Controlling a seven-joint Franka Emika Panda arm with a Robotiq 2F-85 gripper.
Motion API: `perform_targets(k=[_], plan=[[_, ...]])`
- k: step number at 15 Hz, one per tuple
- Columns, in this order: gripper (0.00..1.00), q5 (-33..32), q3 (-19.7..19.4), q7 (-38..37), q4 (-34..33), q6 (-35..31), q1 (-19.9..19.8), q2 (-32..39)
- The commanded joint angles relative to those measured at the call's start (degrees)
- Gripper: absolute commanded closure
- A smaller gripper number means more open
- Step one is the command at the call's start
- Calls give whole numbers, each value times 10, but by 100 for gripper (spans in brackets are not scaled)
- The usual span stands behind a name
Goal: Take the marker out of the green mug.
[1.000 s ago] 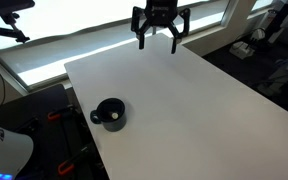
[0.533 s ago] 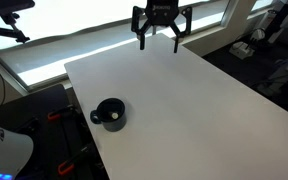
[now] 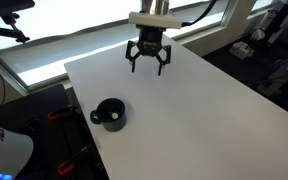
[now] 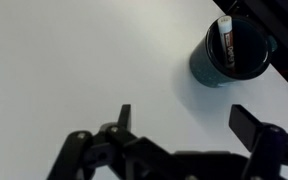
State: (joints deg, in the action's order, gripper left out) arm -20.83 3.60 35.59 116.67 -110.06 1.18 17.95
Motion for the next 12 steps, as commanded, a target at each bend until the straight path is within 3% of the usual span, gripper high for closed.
perform_targets(k=[1,8,12], plan=[[0,-22,14,4,1,-10,13,22],[0,-60,32,-40,89,-86,38,-13],[0,-56,26,-88,167,-165,28,-65]])
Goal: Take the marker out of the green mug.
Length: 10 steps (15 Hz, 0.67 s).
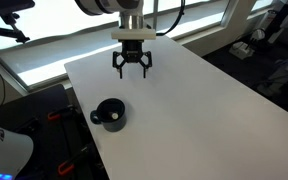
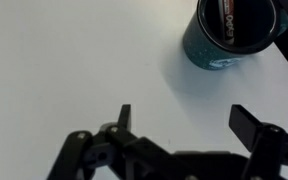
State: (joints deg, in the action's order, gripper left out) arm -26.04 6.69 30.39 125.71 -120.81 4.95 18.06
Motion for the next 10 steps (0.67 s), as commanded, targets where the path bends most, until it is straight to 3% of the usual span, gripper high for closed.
perform_targets(k=[1,6,10], plan=[[0,1,-9,-47,97,-77,-15,-81],[0,1,-39,-79,179,-154,-37,-154],[0,4,-56,-72,213,-174,-46,-192]])
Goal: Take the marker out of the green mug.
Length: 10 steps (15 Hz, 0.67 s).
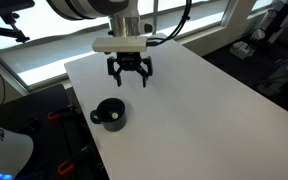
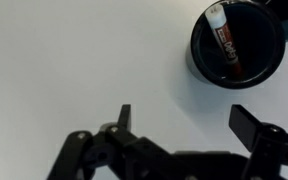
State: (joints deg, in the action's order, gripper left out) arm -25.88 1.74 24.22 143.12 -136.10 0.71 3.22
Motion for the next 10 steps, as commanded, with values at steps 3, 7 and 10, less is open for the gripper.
perform_targets(k=[3,7,10], plan=[[0,4,-7,-5,47,-21,-3,-57],[0,23,-3,26,48,-28,4,-49],[0,9,-6,11,33,-10,1,-38]])
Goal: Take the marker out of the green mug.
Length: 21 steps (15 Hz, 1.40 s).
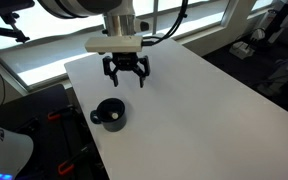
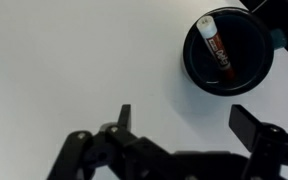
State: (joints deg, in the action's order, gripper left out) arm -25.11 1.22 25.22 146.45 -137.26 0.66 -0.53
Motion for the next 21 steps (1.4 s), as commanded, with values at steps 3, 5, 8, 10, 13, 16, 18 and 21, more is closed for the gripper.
perform_targets(k=[3,5,8,10,13,16,18,21], plan=[[0,10,-2,16,-2,-5,0,3],[0,-4,-1,9,12,-23,1,3],[0,-26,2,-8,30,-52,4,11],[0,-32,2,-11,46,-69,5,14],[0,-25,-1,0,85,-107,3,3],[0,-15,-7,21,141,-169,-5,-23],[0,-18,-12,22,174,-208,-8,-37],[0,4,-21,46,136,-242,-14,5]])
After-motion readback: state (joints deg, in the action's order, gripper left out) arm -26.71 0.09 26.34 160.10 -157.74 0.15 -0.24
